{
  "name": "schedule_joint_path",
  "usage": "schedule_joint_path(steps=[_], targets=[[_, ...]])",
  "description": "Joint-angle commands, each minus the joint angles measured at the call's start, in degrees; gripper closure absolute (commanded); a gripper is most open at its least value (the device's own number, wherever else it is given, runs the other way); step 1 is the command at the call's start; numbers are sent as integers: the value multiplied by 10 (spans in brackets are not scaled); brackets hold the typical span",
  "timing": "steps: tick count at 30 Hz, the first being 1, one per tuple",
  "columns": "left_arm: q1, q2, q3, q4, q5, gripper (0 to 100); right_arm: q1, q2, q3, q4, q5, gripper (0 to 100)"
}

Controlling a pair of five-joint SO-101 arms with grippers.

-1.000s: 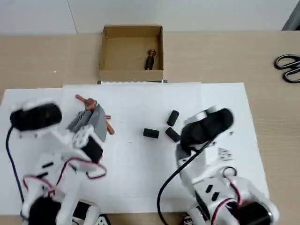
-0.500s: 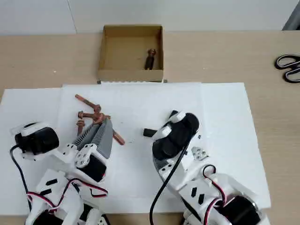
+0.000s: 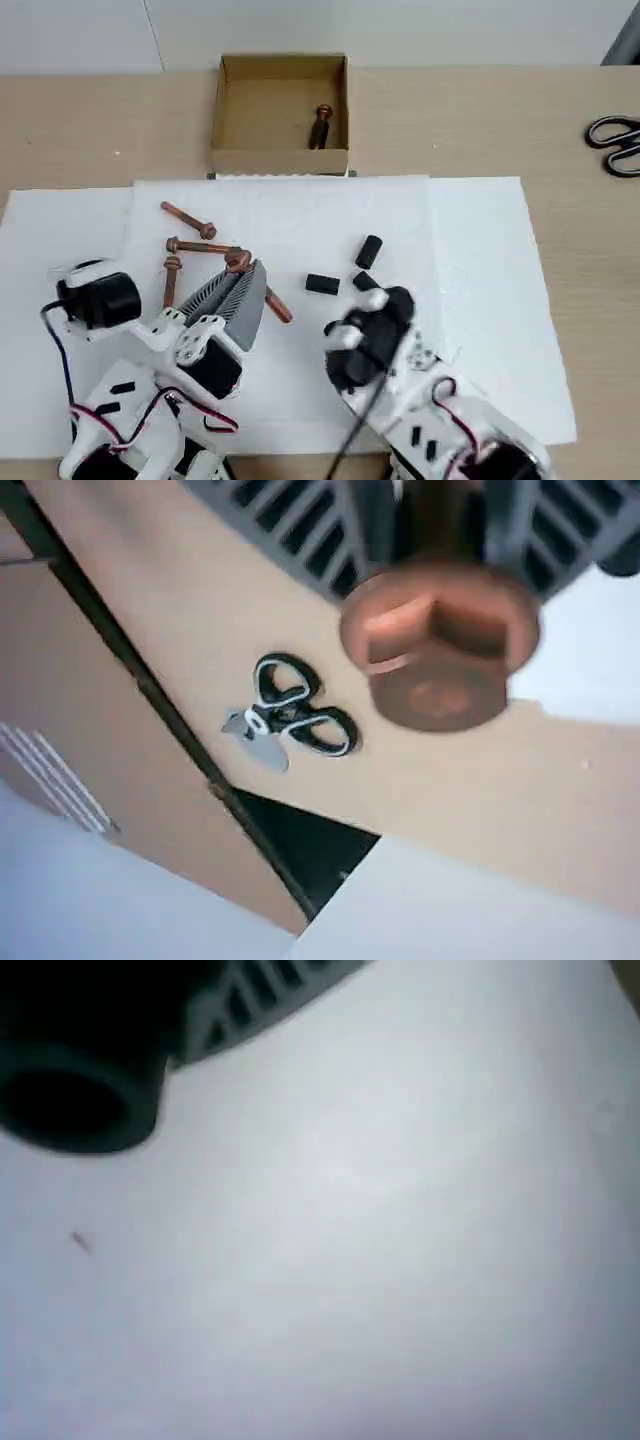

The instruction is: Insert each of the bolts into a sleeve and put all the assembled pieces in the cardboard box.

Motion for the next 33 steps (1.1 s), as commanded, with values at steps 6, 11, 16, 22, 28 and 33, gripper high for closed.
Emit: schedule_joint_path(steps=[6, 11, 16, 22, 28, 33], targets=[[4, -6, 7, -45, 3, 994, -11, -18, 71, -114, 7, 997], [38, -6, 23, -42, 2, 994, -51, -17, 95, -155, 8, 997], [47, -6, 24, -41, 2, 994, -52, -17, 92, -152, 8, 997], [47, -6, 41, -44, 2, 994, -52, -17, 75, -150, 8, 997], [48, -6, 42, -44, -11, 994, -52, -17, 57, -138, 22, 997], [49, -6, 51, -44, -11, 994, -55, -17, 47, -138, 25, 997]])
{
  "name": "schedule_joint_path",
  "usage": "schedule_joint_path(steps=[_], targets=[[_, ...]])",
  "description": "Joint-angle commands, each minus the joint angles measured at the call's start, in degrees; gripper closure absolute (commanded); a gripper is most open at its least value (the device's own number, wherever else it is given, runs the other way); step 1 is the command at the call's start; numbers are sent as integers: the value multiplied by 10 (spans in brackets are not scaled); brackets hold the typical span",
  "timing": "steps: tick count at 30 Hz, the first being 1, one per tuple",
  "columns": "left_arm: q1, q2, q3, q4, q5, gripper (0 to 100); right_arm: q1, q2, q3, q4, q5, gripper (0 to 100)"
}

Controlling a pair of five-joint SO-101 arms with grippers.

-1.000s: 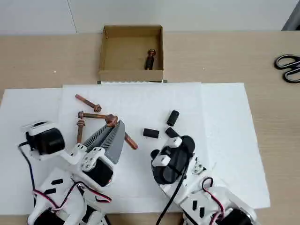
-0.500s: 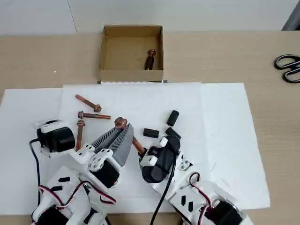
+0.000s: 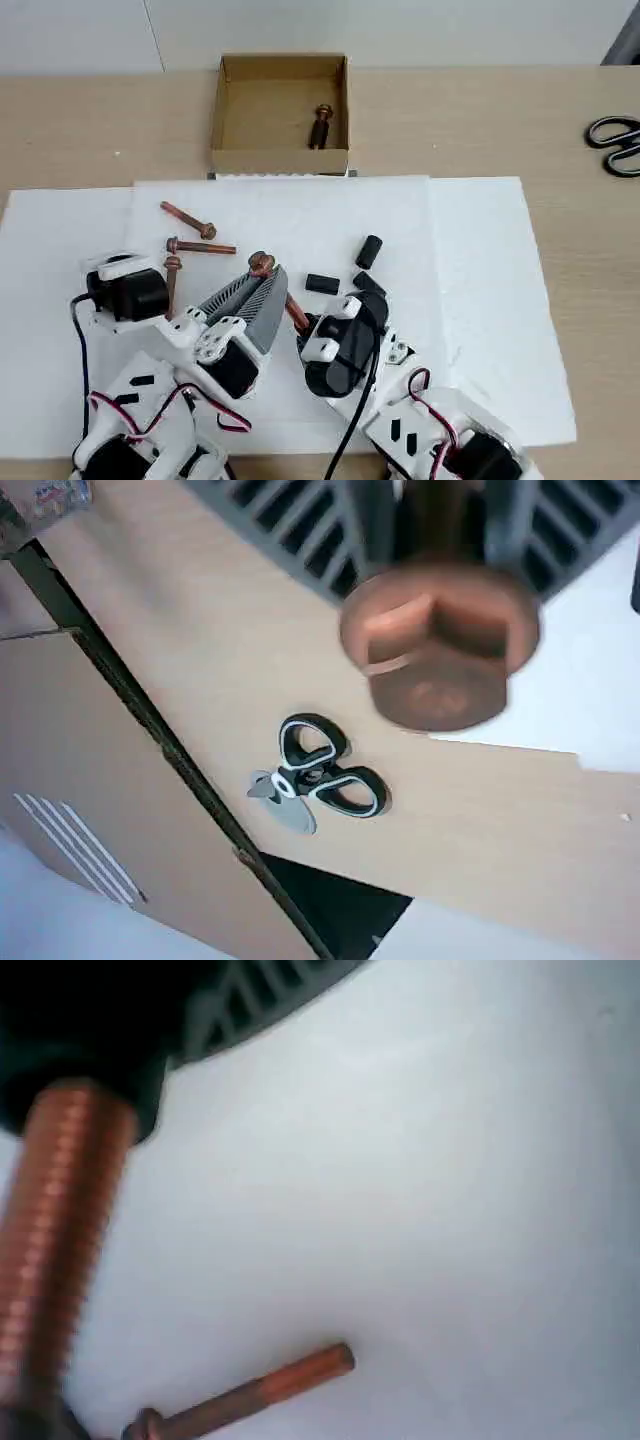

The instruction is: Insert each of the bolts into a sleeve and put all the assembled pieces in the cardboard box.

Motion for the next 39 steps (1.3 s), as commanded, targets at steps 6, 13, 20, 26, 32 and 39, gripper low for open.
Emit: schedule_joint_path(steps=[6, 13, 20, 26, 32, 39], targets=[[6, -6, 15, -18, -4, 994, -6, -5, -30, -3, 6, 997], [8, -6, 16, -15, -4, 994, -6, -5, -30, -7, 6, 997], [64, -6, 14, 22, -49, 994, -4, -5, -30, -7, 6, 997], [82, -6, 16, 64, -76, 994, -4, -5, -30, -7, 6, 997], [82, -6, 17, 117, -113, 994, -3, -5, -31, -17, 6, 997], [82, -6, 30, 112, -136, 994, -3, -5, -29, -24, 25, 996]])
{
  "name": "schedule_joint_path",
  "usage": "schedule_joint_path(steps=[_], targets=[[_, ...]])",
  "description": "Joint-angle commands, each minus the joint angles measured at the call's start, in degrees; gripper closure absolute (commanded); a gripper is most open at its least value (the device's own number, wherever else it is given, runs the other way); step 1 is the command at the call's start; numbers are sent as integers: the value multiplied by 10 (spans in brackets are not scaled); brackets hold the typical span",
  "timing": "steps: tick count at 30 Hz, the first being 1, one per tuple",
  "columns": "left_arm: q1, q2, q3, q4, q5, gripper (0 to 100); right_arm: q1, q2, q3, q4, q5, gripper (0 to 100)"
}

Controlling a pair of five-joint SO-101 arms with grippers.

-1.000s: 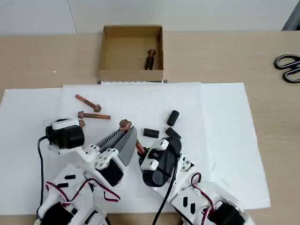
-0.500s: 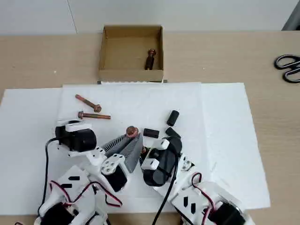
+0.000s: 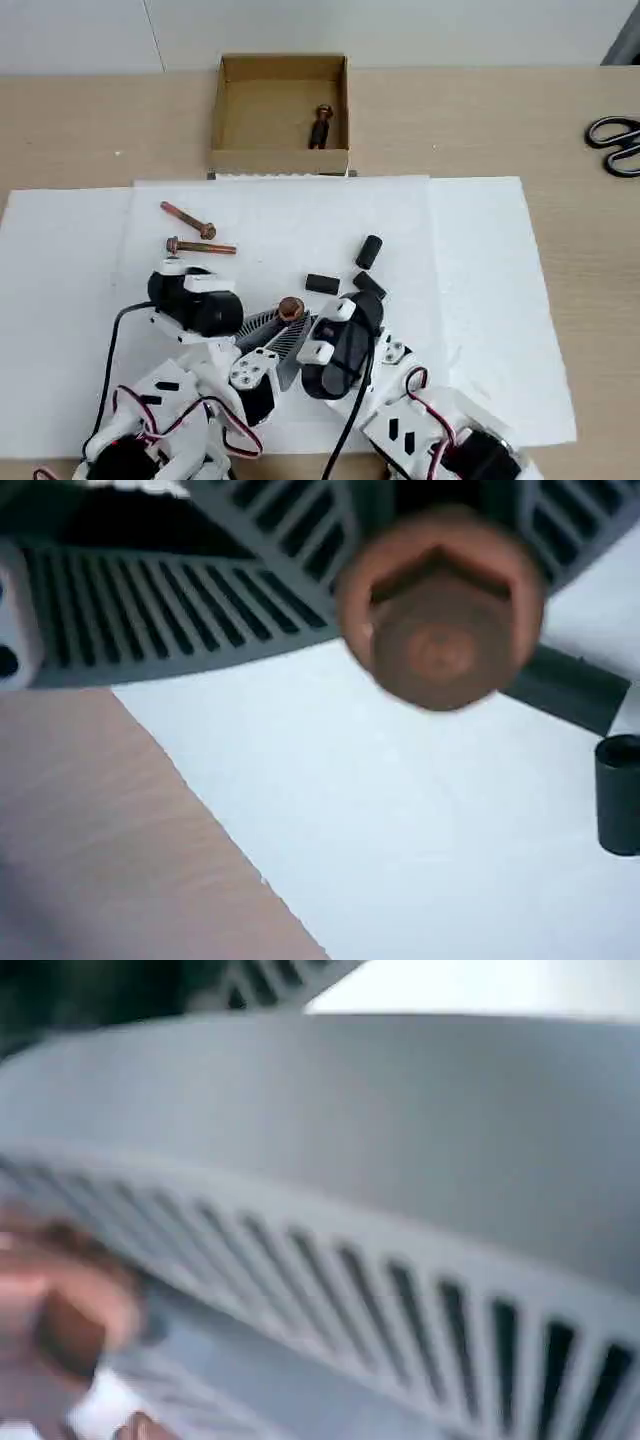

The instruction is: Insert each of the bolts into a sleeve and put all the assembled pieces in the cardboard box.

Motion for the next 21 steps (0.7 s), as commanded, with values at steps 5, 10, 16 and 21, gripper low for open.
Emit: schedule_joint_path(steps=[5, 10, 16, 21], targets=[[0, -5, 12, -4, -15, 867, 1, -6, -31, -17, 10, 996], [-1, -5, 15, -1, -17, 769, 1, -6, -30, -15, 10, 996], [-2, -5, 10, -4, -26, 769, 2, -6, -28, -14, 10, 996], [-3, -5, -36, -4, -26, 772, 29, -6, -27, -14, 10, 996]])
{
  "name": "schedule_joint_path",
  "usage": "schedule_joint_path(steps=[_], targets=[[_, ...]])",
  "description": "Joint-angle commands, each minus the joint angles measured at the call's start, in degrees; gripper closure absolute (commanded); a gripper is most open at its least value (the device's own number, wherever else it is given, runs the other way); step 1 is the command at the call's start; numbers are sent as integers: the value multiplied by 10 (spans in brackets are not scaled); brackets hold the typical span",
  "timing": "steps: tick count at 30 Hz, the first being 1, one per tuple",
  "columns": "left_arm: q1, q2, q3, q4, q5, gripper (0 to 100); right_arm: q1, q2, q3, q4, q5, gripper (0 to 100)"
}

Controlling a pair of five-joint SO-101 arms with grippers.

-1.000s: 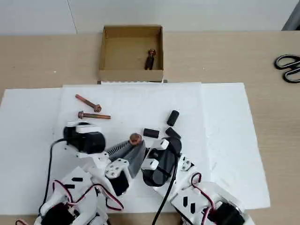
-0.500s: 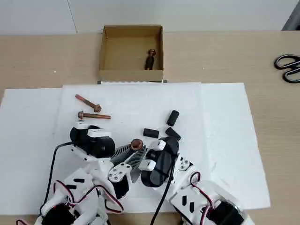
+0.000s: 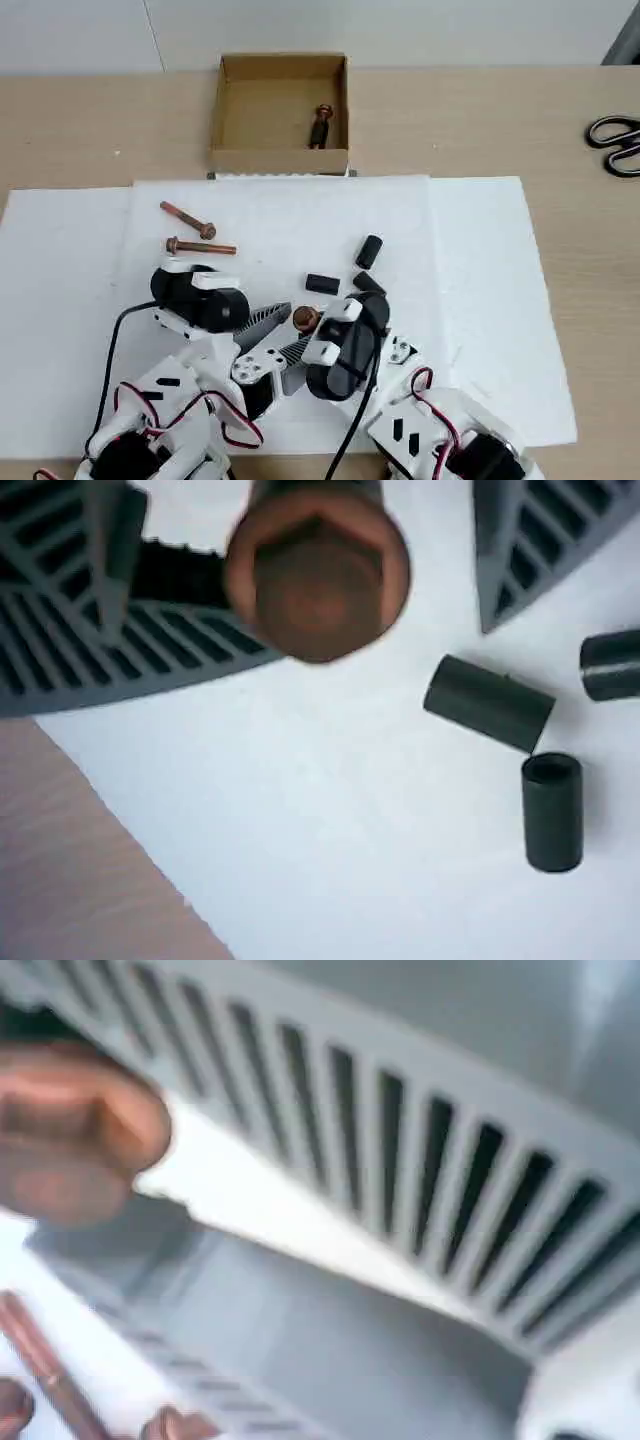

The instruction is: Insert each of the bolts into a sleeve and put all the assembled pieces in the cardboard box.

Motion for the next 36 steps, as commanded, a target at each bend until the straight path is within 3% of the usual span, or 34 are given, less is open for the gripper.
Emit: schedule_joint_path(steps=[1, 10, 16, 24, 30, 36], targets=[[4, -5, -51, -8, 0, 783, 26, 0, -25, -14, 5, 996], [-44, -5, -68, -17, 0, 987, 34, 0, -25, -13, 3, 996], [-113, -5, -63, -17, 0, 994, 42, 0, -25, -13, 2, 996], [-259, -5, 15, -20, -1, 993, 175, 14, 15, -58, -39, 996], [-360, -5, 132, -107, -95, 993, 215, 174, -41, -119, -127, 996], [-379, -5, 180, -134, -98, 993, 249, 390, -174, -171, -165, 996]])
